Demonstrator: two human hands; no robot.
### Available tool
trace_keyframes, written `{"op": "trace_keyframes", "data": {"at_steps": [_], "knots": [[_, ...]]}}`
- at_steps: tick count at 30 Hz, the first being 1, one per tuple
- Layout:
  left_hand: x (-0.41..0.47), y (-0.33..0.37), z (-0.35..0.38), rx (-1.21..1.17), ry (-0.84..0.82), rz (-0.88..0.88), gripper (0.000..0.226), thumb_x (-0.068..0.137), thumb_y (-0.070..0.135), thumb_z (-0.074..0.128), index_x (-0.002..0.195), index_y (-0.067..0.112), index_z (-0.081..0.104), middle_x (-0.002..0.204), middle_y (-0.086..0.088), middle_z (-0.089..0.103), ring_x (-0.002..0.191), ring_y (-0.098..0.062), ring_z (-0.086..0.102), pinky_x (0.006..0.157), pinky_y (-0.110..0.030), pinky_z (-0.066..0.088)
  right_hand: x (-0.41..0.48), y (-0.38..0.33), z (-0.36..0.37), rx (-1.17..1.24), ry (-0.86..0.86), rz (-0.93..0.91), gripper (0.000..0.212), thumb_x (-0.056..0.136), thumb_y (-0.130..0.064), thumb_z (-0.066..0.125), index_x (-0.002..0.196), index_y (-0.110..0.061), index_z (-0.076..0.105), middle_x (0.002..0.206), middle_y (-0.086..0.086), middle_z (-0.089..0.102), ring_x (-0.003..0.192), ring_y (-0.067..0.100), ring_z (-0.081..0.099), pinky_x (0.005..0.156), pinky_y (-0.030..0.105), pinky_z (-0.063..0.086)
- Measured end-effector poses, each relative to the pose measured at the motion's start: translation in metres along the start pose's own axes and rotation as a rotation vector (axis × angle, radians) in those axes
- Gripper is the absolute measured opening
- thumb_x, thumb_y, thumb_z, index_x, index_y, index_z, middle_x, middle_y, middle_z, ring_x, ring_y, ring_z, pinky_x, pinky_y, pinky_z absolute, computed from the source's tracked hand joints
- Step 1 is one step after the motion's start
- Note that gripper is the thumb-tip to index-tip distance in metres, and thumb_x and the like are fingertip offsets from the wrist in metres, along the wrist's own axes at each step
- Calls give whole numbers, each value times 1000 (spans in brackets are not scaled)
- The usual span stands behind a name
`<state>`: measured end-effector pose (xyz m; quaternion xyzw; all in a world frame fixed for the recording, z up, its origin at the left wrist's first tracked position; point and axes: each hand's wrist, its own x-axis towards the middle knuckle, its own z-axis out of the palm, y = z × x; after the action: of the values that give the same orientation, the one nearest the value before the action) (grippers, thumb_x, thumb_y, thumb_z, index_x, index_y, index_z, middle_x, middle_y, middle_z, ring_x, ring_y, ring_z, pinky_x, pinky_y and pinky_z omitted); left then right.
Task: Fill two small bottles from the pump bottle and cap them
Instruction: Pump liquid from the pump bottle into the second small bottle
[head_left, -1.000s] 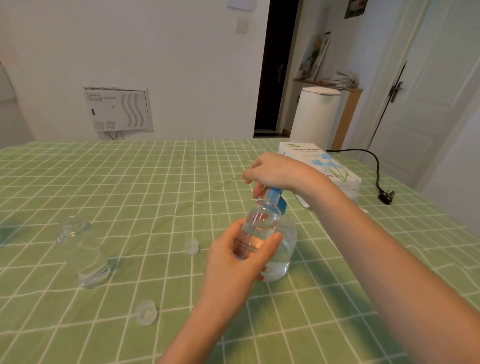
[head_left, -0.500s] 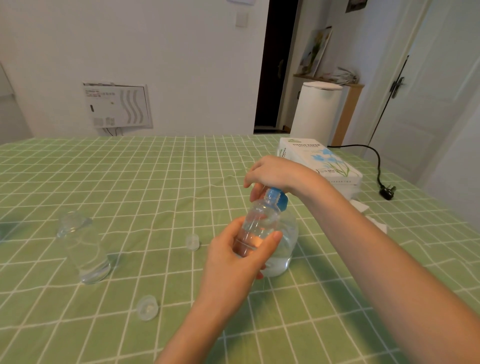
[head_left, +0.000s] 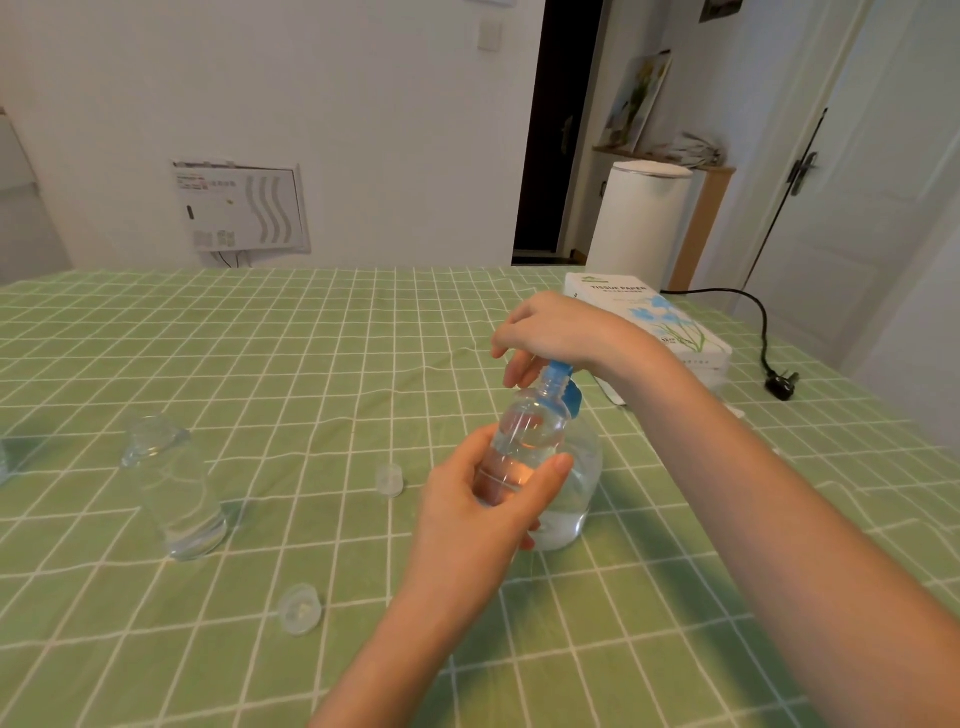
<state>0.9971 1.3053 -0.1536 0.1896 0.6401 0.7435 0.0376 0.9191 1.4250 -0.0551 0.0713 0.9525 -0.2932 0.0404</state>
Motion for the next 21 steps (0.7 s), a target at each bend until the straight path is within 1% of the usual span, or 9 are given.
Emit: {"op": "trace_keyframes", "data": {"at_steps": [4,8,10,12,16,19,21], "knots": [[0,0,0,-3,-1,0,13,76,24,72,87,29,68,57,9,61,50,-5,54,44,-15,45,0,1,1,-7,-19,6,26,91,-21,52,108,-8,66,105,12,71,107,30,64,98,42,48],[-1,-1,-1,9,4,-3,12,75,26,72,86,28,68,54,10,60,49,-5,53,42,-15,43,3,4,4,4,-29,15,27,90,-20,53,110,-5,65,107,14,71,108,31,63,98,41,48],[-1,-2,-2,14,4,-7,14,74,28,73,86,28,68,54,11,60,49,-4,54,42,-14,42,3,7,6,2,-41,26,26,90,-20,54,108,-6,65,108,14,70,109,31,62,95,39,47],[-1,-3,-2,19,5,-7,15,74,28,73,87,28,68,54,11,60,49,-4,54,42,-14,42,4,8,7,15,-41,33,28,90,-21,54,110,-5,64,111,16,69,111,32,62,94,40,47],[-1,-4,-1,11,11,-11,15,72,30,73,87,29,68,53,12,59,50,-4,54,43,-14,42,4,9,7,17,-28,41,33,90,-21,54,116,-1,61,113,18,69,112,33,61,96,43,47],[-1,-4,-1,17,6,-7,15,73,31,72,87,28,68,53,12,59,48,-2,53,43,-13,42,4,8,7,-11,-6,34,35,91,-22,51,117,-1,61,113,19,69,113,32,62,99,43,46],[-1,-3,0,13,2,-1,13,74,29,72,86,29,68,54,11,59,48,-4,53,43,-14,44,2,6,4,-36,2,23,34,92,-24,49,116,-3,62,113,18,69,112,31,61,100,42,45]]}}
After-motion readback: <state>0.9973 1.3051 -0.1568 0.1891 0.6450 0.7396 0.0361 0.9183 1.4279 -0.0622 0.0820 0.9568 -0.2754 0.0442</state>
